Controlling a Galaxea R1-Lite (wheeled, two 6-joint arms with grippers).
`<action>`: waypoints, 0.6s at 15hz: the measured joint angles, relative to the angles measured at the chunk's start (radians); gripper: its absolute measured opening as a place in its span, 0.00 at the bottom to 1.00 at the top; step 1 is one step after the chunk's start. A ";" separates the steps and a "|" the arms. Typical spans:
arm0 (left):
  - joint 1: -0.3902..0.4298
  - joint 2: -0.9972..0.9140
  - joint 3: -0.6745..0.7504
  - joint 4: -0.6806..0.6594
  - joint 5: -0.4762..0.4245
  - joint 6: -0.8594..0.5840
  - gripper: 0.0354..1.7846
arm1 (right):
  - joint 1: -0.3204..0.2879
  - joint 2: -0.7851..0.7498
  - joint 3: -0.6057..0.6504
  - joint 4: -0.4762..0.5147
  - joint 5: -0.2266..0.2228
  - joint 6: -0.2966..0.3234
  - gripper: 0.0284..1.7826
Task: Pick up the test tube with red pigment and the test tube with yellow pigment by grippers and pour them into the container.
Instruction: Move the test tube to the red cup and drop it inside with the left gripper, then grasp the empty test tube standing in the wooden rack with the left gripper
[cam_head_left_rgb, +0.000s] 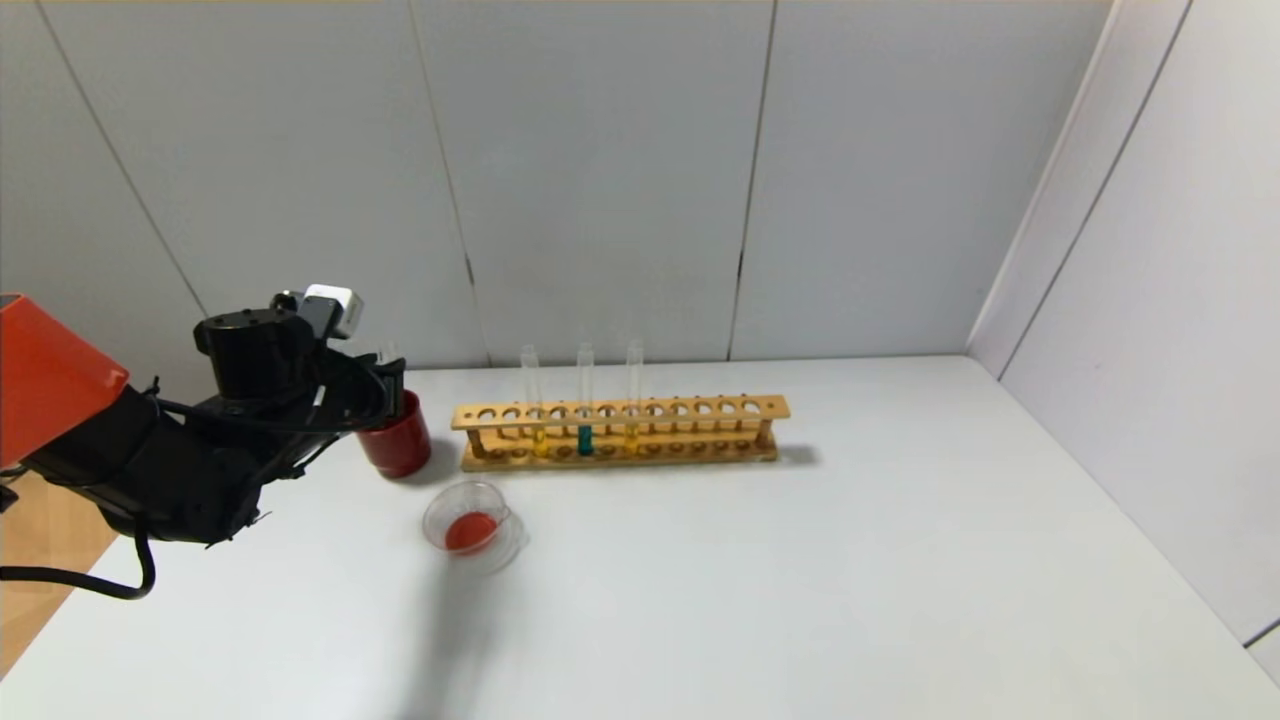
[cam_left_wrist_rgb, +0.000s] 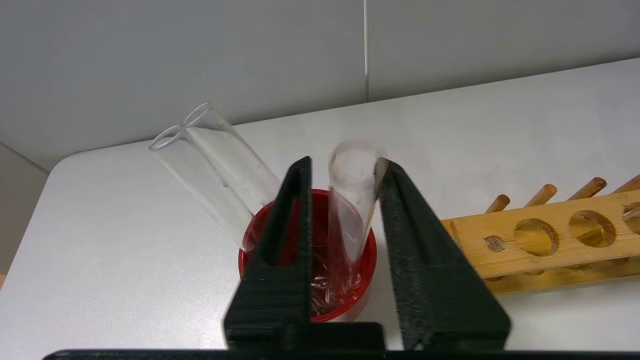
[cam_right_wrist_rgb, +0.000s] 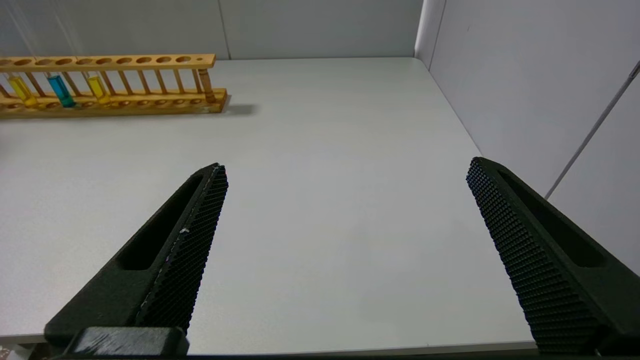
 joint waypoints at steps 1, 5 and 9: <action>0.000 -0.002 0.003 0.000 0.000 0.001 0.38 | 0.000 0.000 0.000 0.000 0.000 0.000 0.98; -0.005 -0.019 0.016 0.000 0.000 0.002 0.76 | 0.000 0.000 0.000 0.000 0.000 0.000 0.98; -0.008 -0.051 0.008 0.004 0.000 0.001 0.96 | 0.000 0.000 0.000 0.000 0.000 0.000 0.98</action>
